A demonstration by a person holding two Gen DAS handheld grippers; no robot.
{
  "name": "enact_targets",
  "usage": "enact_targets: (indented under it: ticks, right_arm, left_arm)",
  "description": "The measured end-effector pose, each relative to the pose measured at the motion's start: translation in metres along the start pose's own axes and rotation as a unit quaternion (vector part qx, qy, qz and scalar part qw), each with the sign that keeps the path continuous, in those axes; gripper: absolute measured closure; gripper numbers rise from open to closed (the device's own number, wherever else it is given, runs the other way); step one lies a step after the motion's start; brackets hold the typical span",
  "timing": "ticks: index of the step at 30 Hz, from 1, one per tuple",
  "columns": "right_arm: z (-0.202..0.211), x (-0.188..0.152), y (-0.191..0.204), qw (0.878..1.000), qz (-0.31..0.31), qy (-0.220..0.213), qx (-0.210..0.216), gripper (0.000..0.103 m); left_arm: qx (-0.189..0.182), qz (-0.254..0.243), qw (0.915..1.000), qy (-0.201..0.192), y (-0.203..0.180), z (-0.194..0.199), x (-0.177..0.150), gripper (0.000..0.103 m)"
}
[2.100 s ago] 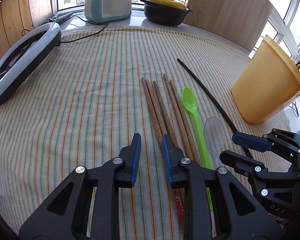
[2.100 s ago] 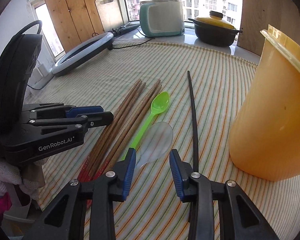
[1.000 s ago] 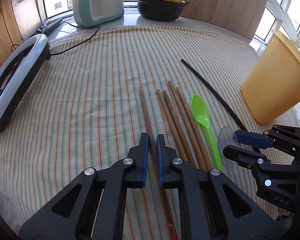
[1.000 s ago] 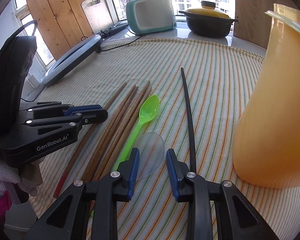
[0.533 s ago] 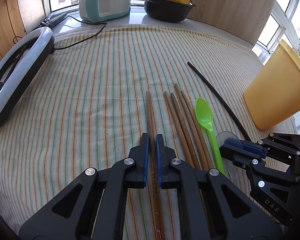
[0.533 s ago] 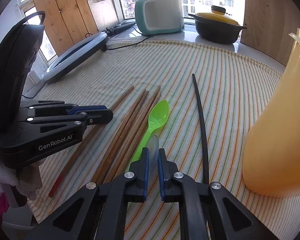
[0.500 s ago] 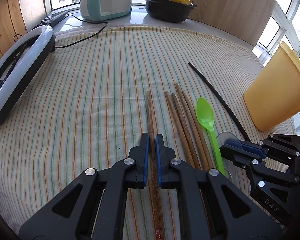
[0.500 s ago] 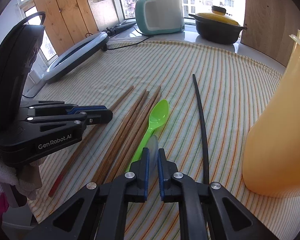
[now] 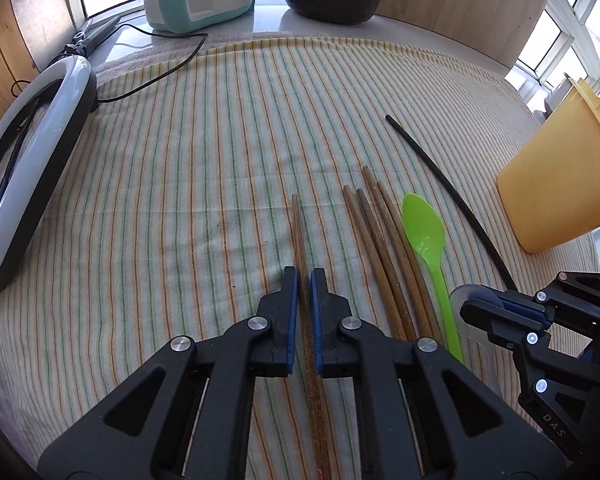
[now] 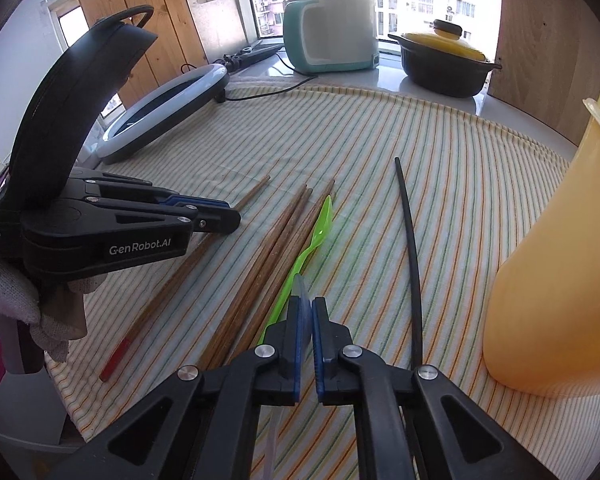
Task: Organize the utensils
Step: 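Close the left gripper on a brown chopstick while the right gripper grasps the clear plastic spoon, then lift the chopstick and clear spoon and carry both over the yellow bin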
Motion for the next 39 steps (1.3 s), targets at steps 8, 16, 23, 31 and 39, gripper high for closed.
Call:
enact_targets:
  ticks: [8, 16, 23, 31, 39]
  right_arm:
    - [0.019, 0.004, 0.000, 1.000, -0.009, -0.023, 0.013, 0.101]
    - [0.043, 0.007, -0.004, 0.998, -0.019, -0.050, 0.025, 0.101]
    - [0.077, 0.013, -0.011, 0.995, -0.029, -0.090, 0.025, 0.101]
    - [0.119, 0.020, -0.021, 0.989, -0.030, -0.146, 0.008, 0.101]
    - [0.164, 0.036, -0.040, 0.976, -0.041, -0.212, -0.027, 0.101]
  left_arm:
    - [-0.035, 0.056, 0.9973, -0.031, 0.016, 0.027, -0.007, 0.100]
    - [-0.060, 0.065, 0.9916, -0.094, 0.012, 0.075, 0.000, 0.100]
    - [-0.079, 0.049, 0.9847, -0.147, -0.007, 0.115, 0.006, 0.100]
    - [-0.097, 0.031, 0.9777, -0.183, -0.023, 0.146, 0.010, 0.100]
    - [-0.117, 0.007, 0.9677, -0.223, -0.046, 0.183, 0.022, 0.100]
Point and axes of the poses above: each gripper's, at about its wrist camera, not at the fingertips, and z roughly against the way its jaws point, y to its left, x to its top, the point moved 2 cm from there along -z, roughly the way its jaws point, and after that the axes turned 4 degrees about -y, right-handed, at the moved point
